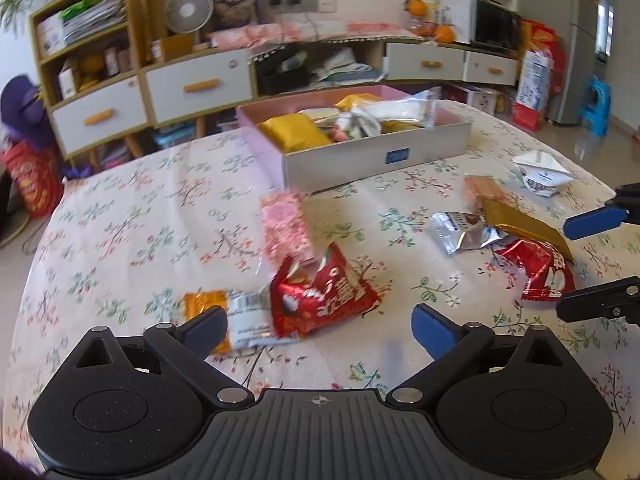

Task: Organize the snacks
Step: 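Move both open grippers back over the remaining snacks, then grasp the red candy bag with the left gripper while the right grasps another red bag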

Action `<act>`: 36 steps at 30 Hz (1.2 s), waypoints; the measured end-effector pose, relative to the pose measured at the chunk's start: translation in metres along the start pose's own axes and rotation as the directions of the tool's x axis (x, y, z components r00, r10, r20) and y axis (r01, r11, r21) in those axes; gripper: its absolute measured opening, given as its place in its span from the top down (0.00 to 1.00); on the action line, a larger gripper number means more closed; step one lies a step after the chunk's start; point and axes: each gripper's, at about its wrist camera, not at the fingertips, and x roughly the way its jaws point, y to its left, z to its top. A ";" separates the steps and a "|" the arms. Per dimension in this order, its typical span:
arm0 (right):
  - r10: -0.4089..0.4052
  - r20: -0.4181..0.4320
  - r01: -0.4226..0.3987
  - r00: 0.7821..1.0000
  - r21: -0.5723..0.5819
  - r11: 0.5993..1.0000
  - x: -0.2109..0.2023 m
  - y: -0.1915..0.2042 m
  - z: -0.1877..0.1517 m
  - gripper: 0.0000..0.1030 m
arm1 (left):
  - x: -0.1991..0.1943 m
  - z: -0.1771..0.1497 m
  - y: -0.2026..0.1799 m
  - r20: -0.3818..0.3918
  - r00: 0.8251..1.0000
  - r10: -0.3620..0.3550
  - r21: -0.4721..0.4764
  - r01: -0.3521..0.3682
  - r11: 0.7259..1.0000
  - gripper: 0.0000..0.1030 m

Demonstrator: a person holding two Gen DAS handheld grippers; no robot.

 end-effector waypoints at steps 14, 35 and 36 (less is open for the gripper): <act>0.056 -0.076 -0.051 0.995 0.067 0.996 0.017 -0.002 -0.002 0.36 | 0.028 0.012 -0.011 -0.038 0.999 0.032 0.043 -0.030 0.999 0.21; 0.024 -0.068 -0.023 0.997 0.023 0.999 0.014 0.002 0.005 0.76 | 0.013 0.022 0.001 -0.010 1.000 0.007 -0.064 -0.007 0.998 0.67; 0.025 -0.065 -0.024 0.998 0.023 0.999 0.014 0.002 0.006 0.76 | 0.012 0.023 0.001 -0.006 1.000 0.004 -0.070 -0.004 0.998 0.70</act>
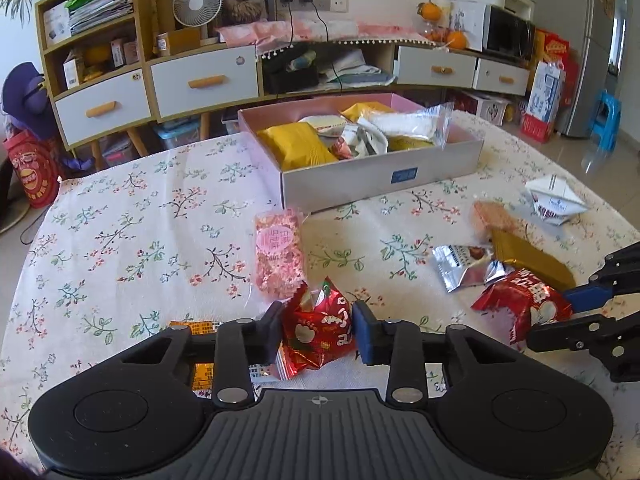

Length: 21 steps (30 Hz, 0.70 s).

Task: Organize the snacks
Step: 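Grasp the red candy bag with the left gripper while the right grasps another red bag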

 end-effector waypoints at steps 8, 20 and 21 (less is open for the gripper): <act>0.002 0.033 -0.003 0.999 0.018 1.000 -0.006 -0.003 0.007 0.77 | -0.004 0.004 0.000 0.008 1.000 -0.020 -0.025 0.020 0.999 0.70; 0.008 0.077 -0.011 0.997 0.042 0.999 -0.016 -0.007 0.016 0.77 | -0.012 0.011 0.000 0.041 0.999 -0.033 -0.048 0.035 0.998 0.70; 0.009 0.075 -0.012 0.997 0.044 0.999 -0.015 -0.007 0.017 0.77 | -0.012 0.011 0.000 0.044 0.998 -0.033 -0.049 0.035 0.998 0.70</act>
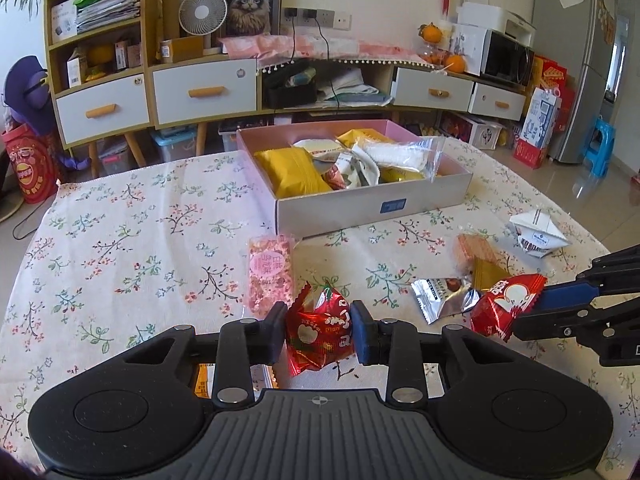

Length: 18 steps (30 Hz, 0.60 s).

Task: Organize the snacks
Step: 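Grasp the red candy bag with the left gripper while the right grasps another red bag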

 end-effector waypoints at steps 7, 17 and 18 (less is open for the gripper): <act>-0.006 -0.024 0.006 1.000 -0.009 1.000 0.005 0.002 -0.001 0.77 | -0.003 0.002 0.000 0.008 1.000 -0.008 -0.009 0.008 1.000 0.70; -0.039 -0.139 0.038 0.990 -0.016 0.999 0.028 0.003 -0.012 0.73 | -0.002 0.001 -0.003 -0.001 1.000 -0.014 -0.002 0.014 1.000 0.70; -0.043 -0.134 0.041 0.990 -0.018 0.999 0.028 0.003 -0.012 0.76 | -0.002 0.001 -0.002 0.001 1.000 -0.013 -0.003 0.013 1.000 0.70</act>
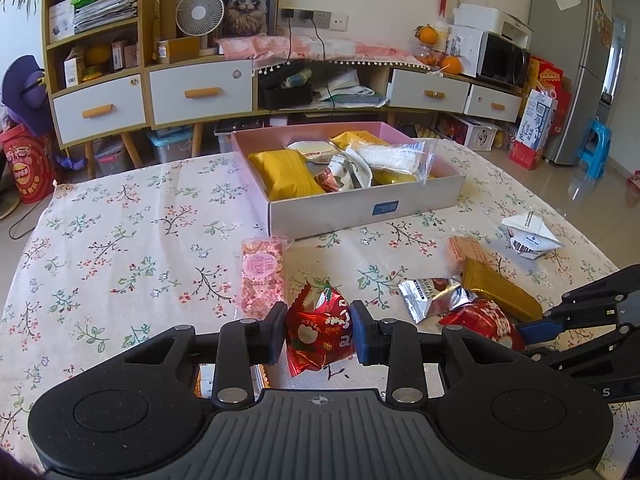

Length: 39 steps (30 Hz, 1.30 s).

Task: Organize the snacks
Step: 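Grasp the red candy bag with the left gripper while the right grasps another red bag, then carry both red bags into the pink box and open both grippers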

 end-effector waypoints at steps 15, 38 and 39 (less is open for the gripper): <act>0.054 0.156 -0.064 0.986 0.059 0.996 -0.039 -0.007 0.024 0.78 | -0.013 0.018 0.003 0.066 0.998 0.002 -0.038 0.001 0.999 0.70; -0.078 0.284 0.011 0.955 0.229 0.973 -0.033 -0.075 0.113 0.78 | 0.036 0.103 0.006 0.078 0.994 0.070 -0.073 -0.065 0.995 0.70; -0.082 0.284 0.014 0.955 0.233 0.972 -0.031 -0.079 0.115 0.78 | 0.042 0.107 0.007 0.073 0.995 0.070 -0.075 -0.065 0.995 0.70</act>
